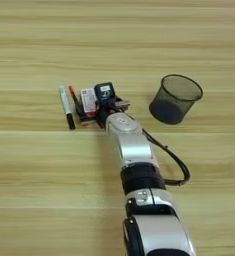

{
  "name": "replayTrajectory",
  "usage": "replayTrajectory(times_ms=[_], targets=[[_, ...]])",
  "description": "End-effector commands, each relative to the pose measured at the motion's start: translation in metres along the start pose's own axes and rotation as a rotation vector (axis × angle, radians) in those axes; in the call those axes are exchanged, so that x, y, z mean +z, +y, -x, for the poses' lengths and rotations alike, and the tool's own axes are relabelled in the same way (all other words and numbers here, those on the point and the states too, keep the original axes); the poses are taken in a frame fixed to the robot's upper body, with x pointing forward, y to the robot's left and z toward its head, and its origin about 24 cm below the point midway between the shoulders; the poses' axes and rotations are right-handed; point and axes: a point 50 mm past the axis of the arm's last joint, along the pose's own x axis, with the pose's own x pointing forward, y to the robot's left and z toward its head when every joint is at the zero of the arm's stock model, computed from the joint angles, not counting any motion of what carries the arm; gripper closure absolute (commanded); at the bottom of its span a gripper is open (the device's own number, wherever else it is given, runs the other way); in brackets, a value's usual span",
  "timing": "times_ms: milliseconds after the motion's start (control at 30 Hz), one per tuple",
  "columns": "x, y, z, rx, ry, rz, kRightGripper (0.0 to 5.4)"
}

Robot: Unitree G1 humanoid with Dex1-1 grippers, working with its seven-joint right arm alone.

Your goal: Move the objects on the table

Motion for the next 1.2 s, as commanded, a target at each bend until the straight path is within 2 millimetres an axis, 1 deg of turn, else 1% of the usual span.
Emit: replayTrajectory(times_ms=[33, 100, 300, 500, 533, 1100, 1200], targets=[[0.0449, -0.0040, -0.0032, -0.007, -0.150, 0.040, 0.02], [0.0444, -0.0040, -0.0035, -0.004, -0.147, 0.039, 0.02], [0.0429, -0.0036, -0.0046, 0.001, -0.135, 0.038, 0.71], [0.0418, -0.0034, -0.0052, 0.005, -0.126, 0.036, 1.28], [0.0417, -0.0033, -0.0052, 0.007, -0.125, 0.036, 1.51], [0.0399, -0.0028, -0.0051, 0.014, -0.118, 0.035, 3.09], [0.0398, -0.0029, -0.0051, 0.014, -0.118, 0.034, 3.29]])
